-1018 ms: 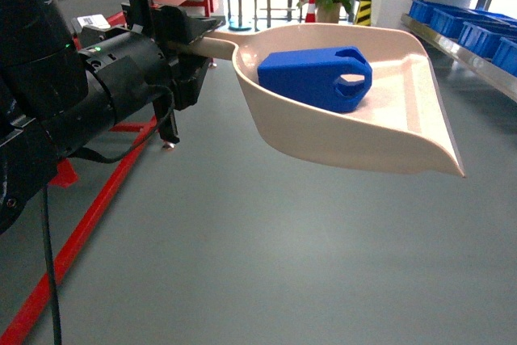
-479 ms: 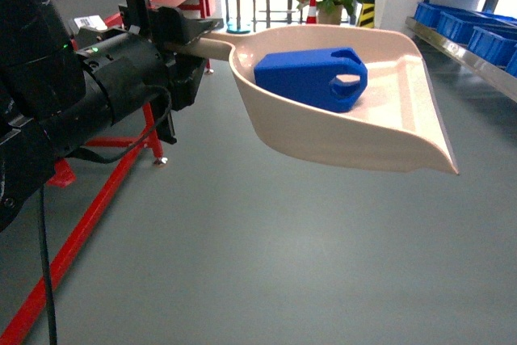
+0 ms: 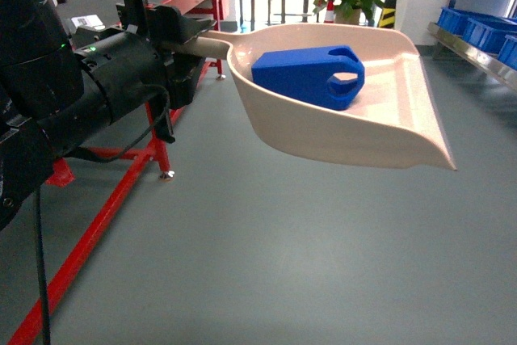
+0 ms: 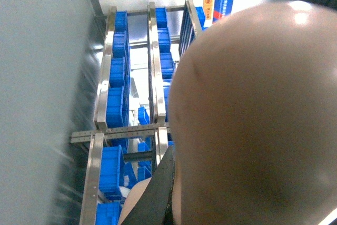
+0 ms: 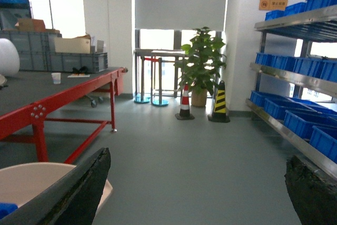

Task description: Place part in tray to right shelf

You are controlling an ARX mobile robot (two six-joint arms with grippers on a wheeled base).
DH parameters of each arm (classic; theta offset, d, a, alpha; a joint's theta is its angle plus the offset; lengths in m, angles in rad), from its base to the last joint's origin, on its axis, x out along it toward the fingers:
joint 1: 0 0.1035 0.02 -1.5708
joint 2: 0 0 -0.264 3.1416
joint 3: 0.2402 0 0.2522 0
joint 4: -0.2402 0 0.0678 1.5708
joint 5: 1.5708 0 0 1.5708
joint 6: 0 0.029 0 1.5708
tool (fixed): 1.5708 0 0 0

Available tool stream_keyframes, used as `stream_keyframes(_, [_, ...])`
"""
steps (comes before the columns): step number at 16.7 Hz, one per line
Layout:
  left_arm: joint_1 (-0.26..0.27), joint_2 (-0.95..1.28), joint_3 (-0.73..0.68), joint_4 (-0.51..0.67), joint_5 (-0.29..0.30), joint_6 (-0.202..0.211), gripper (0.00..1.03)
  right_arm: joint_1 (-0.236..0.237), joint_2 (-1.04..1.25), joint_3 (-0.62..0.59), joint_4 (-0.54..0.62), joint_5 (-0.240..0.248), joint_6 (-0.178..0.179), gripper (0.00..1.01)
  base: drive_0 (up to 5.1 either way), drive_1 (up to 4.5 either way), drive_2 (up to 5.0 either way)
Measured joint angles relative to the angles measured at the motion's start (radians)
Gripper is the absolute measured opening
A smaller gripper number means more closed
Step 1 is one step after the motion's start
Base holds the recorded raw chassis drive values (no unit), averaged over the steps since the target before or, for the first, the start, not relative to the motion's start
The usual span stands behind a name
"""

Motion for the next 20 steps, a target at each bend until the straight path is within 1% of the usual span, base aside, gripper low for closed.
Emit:
stream_keyframes(2, [-0.006, 0.002, 0.0, -0.013, 0.006, 0.002, 0.16, 0.0, 0.002, 0.0, -0.004, 0.0, 0.0, 0.98, 0.0, 4.13, -4.2])
stream_keyframes(4, [-0.006, 0.002, 0.0, -0.002, 0.004, 0.0, 0.16, 0.0, 0.001, 0.0, 0.0, 0.0, 0.0, 0.98, -0.6, 3.56, -4.8])
stream_keyframes(6, [0.005, 0.002, 0.0, -0.011, -0.006, 0.001, 0.16, 0.0, 0.001, 0.0, -0.002, -0.002, 0.0, 0.98, -0.9, 3.31, -5.1])
stream_keyframes(10, [-0.011, 0.002, 0.0, -0.004, 0.007, -0.001, 0.16, 0.0, 0.001, 0.0, -0.001, 0.001, 0.0, 0.98, 0.1, 4.32, -4.0])
stream_keyframes(20, [-0.003, 0.002, 0.001, -0.005, 0.004, 0.0, 0.16, 0.0, 0.0, 0.0, 0.002, 0.0, 0.0, 0.98, 0.0, 4.15, -4.2])
